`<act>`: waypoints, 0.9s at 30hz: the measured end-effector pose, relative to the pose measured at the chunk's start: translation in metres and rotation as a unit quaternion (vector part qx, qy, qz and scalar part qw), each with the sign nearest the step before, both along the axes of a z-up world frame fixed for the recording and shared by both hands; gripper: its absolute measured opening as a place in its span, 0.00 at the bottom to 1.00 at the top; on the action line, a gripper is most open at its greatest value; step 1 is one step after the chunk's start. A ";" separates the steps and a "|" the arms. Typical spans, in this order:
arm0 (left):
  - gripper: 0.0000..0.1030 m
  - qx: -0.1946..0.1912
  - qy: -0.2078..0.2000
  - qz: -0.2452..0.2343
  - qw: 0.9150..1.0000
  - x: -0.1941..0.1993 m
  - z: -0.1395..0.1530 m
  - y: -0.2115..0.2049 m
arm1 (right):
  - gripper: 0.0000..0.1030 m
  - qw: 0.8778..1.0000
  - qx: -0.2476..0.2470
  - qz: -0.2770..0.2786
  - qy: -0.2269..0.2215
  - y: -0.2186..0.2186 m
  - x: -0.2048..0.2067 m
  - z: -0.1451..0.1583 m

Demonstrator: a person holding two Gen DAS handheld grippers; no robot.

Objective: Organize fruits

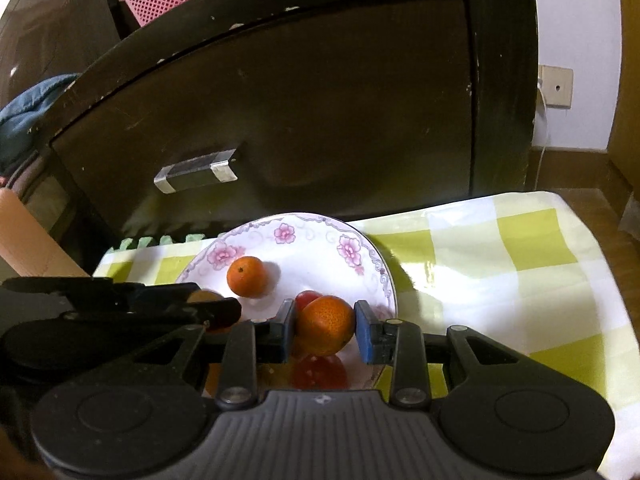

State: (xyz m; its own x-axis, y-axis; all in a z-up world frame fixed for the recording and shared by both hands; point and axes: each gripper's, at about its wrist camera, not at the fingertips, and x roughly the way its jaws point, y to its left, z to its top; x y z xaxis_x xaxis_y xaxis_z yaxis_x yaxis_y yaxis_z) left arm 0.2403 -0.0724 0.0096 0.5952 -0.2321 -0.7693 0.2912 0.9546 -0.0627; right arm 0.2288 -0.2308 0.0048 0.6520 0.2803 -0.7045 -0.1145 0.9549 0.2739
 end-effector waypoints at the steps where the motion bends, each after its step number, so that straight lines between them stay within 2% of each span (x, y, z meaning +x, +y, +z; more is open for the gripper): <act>1: 0.44 -0.003 0.002 0.001 1.000 0.001 0.000 0.001 | 0.30 1.000 0.003 0.000 -0.001 0.000 0.000 0.000; 12: 0.67 -0.003 -0.010 0.021 1.000 0.000 0.009 0.012 | 0.32 1.000 0.031 -0.004 -0.002 -0.005 0.000 0.006; 15: 0.73 0.002 -0.019 0.026 0.999 -0.003 0.014 0.017 | 0.37 1.000 0.030 -0.003 -0.005 -0.003 -0.001 0.010; 20: 0.82 0.006 -0.030 0.036 0.999 -0.012 0.021 0.025 | 0.37 1.000 0.028 -0.003 -0.012 0.001 -0.005 0.018; 25: 0.84 0.011 -0.039 0.050 0.998 -0.027 0.028 0.028 | 0.37 0.999 0.027 -0.015 -0.020 0.001 -0.020 0.030; 27: 0.87 0.008 -0.038 0.054 0.998 -0.034 0.030 0.031 | 0.37 0.999 0.022 -0.014 -0.018 0.002 -0.028 0.032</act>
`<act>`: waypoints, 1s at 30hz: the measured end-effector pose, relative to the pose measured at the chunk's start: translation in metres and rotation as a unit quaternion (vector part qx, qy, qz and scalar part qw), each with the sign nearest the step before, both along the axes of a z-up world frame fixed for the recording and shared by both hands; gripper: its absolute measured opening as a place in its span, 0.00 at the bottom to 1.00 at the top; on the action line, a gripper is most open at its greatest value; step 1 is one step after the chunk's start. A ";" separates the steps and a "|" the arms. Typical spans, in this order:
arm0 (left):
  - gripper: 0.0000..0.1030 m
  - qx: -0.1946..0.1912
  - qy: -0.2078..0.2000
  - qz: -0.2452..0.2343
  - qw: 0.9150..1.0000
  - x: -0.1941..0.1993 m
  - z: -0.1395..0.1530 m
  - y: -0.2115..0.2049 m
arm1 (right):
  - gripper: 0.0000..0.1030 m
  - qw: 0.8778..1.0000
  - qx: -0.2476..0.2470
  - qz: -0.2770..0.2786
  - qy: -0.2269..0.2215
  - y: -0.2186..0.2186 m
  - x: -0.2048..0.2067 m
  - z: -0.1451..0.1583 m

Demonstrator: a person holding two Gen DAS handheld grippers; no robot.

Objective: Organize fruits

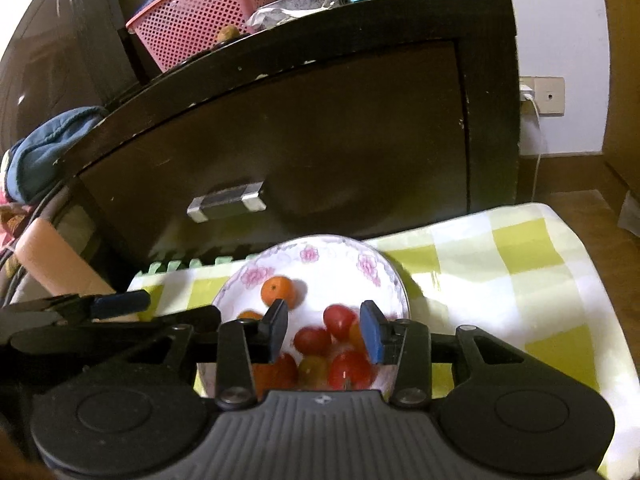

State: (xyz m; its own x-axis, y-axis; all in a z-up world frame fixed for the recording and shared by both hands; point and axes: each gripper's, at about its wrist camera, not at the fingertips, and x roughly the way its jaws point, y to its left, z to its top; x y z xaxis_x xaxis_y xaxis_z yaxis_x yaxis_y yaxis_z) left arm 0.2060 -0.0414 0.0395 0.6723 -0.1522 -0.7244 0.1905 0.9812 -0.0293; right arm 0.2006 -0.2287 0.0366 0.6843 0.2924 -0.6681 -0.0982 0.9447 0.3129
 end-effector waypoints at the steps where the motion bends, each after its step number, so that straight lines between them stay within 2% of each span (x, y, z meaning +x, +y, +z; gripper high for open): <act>1: 0.88 0.000 0.000 0.002 1.000 -0.003 0.001 0.001 | 0.38 1.000 -0.003 0.002 0.001 0.001 -0.004 0.000; 11: 0.95 -0.002 -0.007 0.018 1.000 -0.036 0.011 0.010 | 0.38 1.000 -0.014 -0.009 -0.006 0.000 -0.043 0.018; 14: 1.00 0.011 -0.018 0.020 1.000 -0.049 0.014 0.010 | 0.39 1.000 -0.017 -0.010 -0.008 0.004 -0.057 0.023; 18: 1.00 0.025 -0.018 0.019 0.999 -0.064 0.013 0.012 | 0.39 0.999 -0.032 -0.006 -0.001 0.011 -0.074 0.022; 23: 1.00 0.017 -0.005 0.020 1.000 -0.080 0.006 0.017 | 0.39 1.000 -0.024 -0.011 0.011 0.012 -0.093 0.016; 30: 1.00 0.027 -0.002 0.017 0.999 -0.104 0.006 0.015 | 0.39 0.999 -0.019 -0.018 0.023 0.015 -0.115 0.013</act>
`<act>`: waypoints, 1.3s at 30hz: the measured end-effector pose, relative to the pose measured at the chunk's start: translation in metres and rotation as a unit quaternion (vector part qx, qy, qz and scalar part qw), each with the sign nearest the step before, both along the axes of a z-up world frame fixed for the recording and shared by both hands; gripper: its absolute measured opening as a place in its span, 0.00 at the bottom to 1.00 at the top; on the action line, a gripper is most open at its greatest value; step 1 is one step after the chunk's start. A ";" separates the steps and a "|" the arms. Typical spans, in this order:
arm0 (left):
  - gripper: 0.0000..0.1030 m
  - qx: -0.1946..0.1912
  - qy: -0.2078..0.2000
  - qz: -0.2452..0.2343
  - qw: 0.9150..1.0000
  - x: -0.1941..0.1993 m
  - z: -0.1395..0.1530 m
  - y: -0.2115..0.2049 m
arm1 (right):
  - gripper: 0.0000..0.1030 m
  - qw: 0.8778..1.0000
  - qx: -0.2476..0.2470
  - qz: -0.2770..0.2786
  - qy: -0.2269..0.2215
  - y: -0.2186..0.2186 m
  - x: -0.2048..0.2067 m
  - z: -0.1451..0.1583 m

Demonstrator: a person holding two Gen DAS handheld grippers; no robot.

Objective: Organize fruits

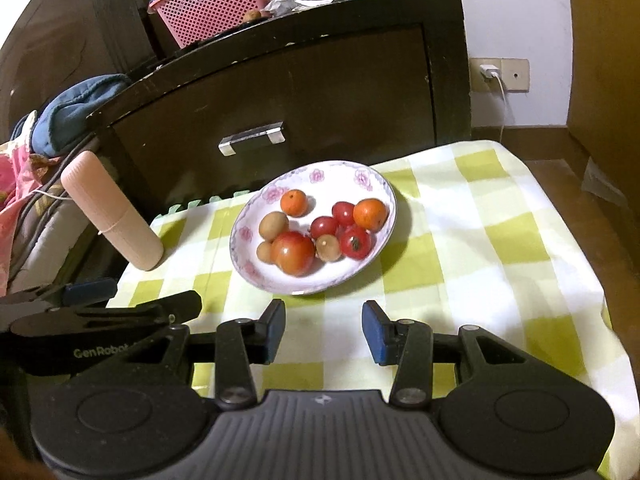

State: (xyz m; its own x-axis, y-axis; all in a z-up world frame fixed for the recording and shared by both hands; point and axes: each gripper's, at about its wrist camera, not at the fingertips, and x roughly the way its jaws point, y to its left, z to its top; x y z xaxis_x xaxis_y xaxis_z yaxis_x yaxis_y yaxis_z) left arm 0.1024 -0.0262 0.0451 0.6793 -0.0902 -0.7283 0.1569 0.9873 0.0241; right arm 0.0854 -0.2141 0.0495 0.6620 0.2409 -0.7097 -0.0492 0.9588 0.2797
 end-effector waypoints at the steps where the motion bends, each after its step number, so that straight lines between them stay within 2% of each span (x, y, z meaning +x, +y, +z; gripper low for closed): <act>1: 1.00 0.005 0.002 0.001 1.000 -0.003 -0.001 -0.001 | 0.39 1.000 0.000 0.000 0.000 0.001 -0.004 0.000; 6: 1.00 0.043 0.022 0.000 0.999 -0.016 -0.005 -0.004 | 0.40 1.000 0.003 -0.005 0.004 0.004 -0.025 0.001; 10: 1.00 0.015 0.027 -0.004 1.000 -0.029 -0.002 0.002 | 0.42 1.000 0.001 -0.011 0.008 0.004 -0.042 0.002; 20: 1.00 0.026 0.028 0.004 0.999 -0.056 -0.001 0.006 | 0.42 1.000 0.001 -0.018 0.007 0.008 -0.077 0.008; 31: 1.00 0.009 0.059 -0.005 0.998 -0.082 -0.010 0.011 | 0.42 0.999 -0.005 -0.015 0.033 0.019 -0.100 -0.002; 39: 1.00 -0.002 0.057 -0.009 0.998 -0.094 -0.008 0.014 | 0.43 0.999 -0.009 -0.014 0.048 0.026 -0.114 -0.008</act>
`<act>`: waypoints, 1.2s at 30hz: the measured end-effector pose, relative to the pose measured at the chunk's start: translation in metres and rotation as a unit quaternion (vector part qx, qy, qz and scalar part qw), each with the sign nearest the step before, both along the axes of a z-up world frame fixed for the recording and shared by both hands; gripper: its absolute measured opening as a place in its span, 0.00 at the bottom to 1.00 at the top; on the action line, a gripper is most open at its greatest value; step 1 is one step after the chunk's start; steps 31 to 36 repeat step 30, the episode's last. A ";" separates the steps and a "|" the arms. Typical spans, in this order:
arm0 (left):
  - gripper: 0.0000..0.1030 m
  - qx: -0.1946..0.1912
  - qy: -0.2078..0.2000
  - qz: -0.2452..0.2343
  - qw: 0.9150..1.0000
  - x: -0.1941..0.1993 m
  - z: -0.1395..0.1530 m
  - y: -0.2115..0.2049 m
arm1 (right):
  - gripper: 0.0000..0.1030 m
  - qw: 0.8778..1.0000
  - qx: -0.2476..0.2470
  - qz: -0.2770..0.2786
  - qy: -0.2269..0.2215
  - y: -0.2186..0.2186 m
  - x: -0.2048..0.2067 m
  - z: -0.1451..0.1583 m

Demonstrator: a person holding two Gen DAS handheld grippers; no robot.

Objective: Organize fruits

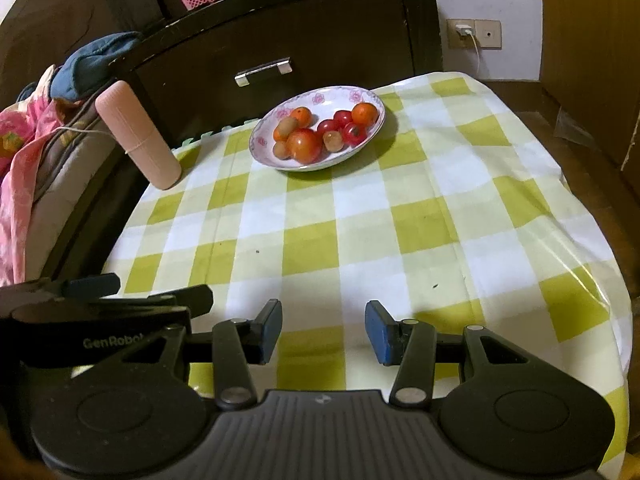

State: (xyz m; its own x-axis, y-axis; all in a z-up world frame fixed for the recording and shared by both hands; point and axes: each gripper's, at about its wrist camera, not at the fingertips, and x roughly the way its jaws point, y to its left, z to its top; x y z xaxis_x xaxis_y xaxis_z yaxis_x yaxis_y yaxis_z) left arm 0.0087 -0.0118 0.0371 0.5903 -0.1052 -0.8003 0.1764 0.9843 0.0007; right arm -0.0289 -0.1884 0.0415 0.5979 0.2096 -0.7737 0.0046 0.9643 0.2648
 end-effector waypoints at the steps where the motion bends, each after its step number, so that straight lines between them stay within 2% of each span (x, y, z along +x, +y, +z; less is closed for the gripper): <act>1: 1.00 -0.002 0.001 0.000 1.000 -0.001 0.000 0.000 | 0.43 1.000 0.001 0.000 0.000 0.000 -0.001 0.000; 36: 1.00 0.011 0.013 0.002 1.000 -0.007 -0.011 -0.001 | 0.43 1.000 0.005 -0.012 0.022 0.000 -0.007 -0.009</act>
